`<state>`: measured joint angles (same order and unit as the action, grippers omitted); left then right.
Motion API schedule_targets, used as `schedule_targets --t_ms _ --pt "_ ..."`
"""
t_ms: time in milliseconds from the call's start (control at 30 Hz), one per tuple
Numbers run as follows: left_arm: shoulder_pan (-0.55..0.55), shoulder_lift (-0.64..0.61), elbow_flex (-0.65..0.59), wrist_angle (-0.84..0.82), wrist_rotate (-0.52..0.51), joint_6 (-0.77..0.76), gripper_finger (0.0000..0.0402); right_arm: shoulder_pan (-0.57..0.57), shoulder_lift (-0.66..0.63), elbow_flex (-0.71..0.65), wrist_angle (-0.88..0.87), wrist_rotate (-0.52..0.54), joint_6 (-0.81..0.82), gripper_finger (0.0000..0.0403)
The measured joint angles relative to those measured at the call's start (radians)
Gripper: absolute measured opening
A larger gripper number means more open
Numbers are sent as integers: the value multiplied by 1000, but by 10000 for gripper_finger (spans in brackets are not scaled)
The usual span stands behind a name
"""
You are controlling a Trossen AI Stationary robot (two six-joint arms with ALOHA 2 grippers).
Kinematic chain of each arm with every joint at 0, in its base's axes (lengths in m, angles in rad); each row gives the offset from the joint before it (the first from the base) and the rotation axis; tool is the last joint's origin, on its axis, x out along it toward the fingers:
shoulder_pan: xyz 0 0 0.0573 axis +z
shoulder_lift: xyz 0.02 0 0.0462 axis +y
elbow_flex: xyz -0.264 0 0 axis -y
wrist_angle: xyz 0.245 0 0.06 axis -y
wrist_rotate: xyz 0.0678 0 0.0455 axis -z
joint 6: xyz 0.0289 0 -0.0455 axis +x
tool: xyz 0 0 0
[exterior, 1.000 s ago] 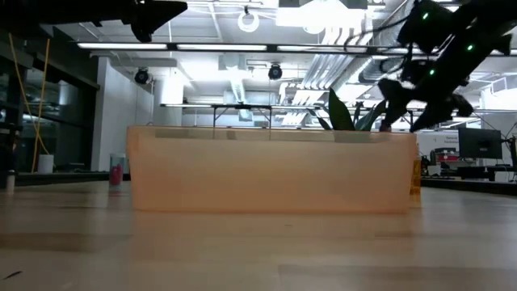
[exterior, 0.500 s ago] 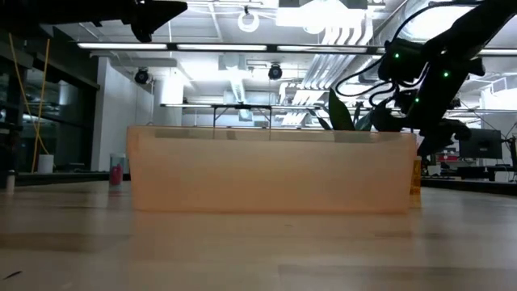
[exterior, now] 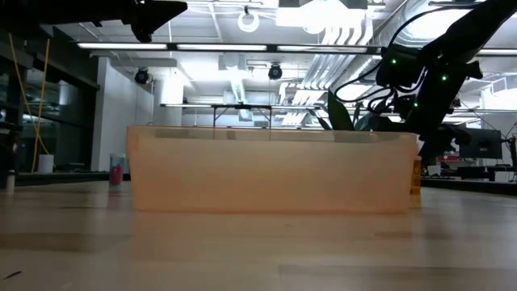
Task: Pick and place medicine bottles into bin by pill shape (circle, oval)
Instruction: Put the orange capsule bottle into the yellow bin
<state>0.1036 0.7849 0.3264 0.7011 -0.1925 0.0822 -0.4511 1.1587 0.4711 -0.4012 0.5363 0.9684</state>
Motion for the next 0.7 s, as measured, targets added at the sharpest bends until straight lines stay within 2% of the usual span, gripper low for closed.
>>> schedule_targets --t_ms 367,567,700 --pt "0 0 0 0 0 0 280 0 -1 0 0 7 0 200" --pt "0 0 0 0 0 0 280 0 -32 8 -16 -13 -25 191" --pt "0 0 0 0 0 0 280 15 -87 89 -85 -10 -82 191"
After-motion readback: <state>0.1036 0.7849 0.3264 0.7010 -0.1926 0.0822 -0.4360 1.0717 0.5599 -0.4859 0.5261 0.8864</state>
